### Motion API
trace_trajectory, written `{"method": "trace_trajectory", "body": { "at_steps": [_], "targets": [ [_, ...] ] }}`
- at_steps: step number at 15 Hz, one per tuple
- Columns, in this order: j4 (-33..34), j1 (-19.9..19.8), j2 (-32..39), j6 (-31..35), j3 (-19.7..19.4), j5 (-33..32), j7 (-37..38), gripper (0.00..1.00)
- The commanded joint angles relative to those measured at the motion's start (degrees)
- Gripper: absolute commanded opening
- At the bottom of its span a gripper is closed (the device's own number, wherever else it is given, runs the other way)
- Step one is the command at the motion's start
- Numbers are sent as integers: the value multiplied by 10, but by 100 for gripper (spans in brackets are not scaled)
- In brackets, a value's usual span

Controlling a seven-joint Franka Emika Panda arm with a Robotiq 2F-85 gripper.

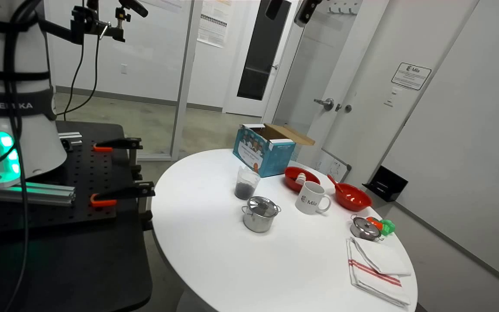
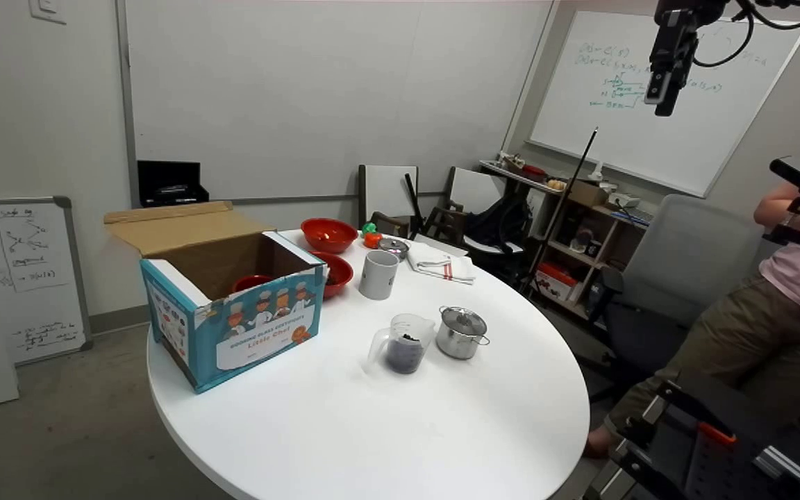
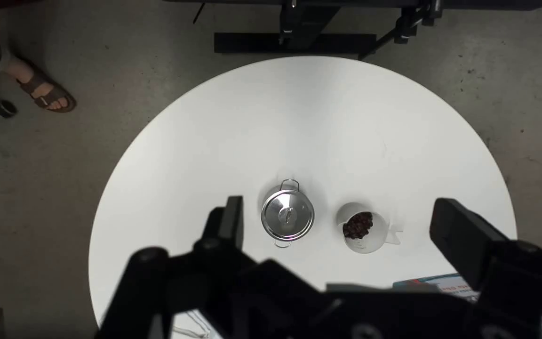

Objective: Remove the lid from the pot and put some of the object from the measuring cup into the pot, and put the lid back on

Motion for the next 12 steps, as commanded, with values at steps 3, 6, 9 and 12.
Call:
{"method": "trace_trajectory", "body": {
  "at_steps": [3,6,9,12],
  "targets": [
    [1,-3,1,-1,3,1,-1,100],
    [1,-3,1,-1,3,1,-1,100],
    [-4,-5,2,7,3,1,6,100],
    [-28,-14,4,72,-5,42,60,100]
  ]
}}
